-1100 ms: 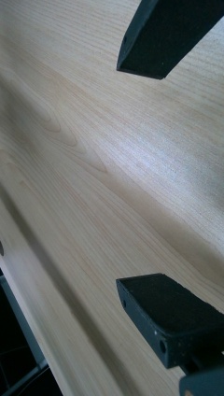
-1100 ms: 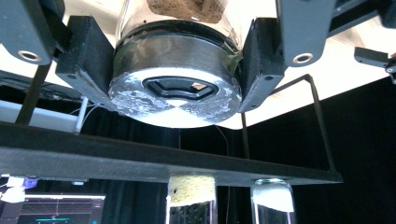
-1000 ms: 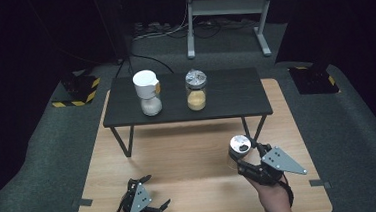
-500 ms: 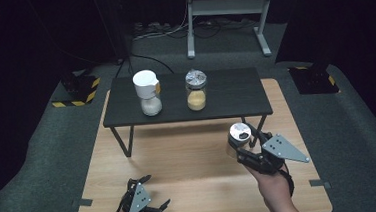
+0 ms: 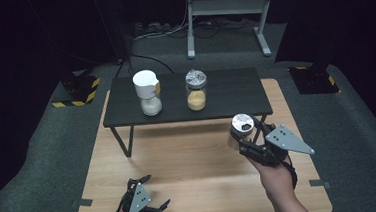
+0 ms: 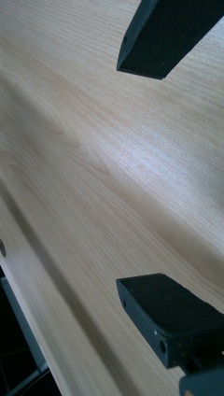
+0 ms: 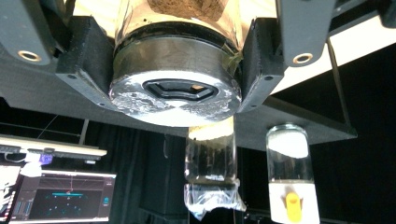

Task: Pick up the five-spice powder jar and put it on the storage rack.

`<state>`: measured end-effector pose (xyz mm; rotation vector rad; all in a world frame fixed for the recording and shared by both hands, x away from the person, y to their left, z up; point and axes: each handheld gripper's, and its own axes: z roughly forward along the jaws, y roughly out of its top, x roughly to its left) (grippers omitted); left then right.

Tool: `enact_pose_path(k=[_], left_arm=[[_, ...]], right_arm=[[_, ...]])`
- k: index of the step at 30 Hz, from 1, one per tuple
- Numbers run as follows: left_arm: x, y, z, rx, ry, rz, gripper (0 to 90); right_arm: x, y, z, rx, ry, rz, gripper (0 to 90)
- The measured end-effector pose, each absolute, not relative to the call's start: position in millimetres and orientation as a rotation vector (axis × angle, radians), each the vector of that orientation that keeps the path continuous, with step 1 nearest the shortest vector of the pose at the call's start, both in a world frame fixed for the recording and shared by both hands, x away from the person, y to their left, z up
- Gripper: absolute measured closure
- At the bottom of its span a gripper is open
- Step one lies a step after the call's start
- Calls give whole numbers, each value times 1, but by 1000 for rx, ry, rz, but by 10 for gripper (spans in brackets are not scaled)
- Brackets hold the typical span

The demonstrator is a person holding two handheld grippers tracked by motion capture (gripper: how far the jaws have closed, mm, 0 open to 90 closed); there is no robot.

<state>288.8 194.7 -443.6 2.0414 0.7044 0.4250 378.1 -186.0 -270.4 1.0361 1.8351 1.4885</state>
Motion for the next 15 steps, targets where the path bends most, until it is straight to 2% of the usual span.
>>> enact_pose_path(k=[15], left_arm=[[289,196,-444,2034,698,415,5]], right_arm=[[393,-184,-252,1019,1777,1487,347]])
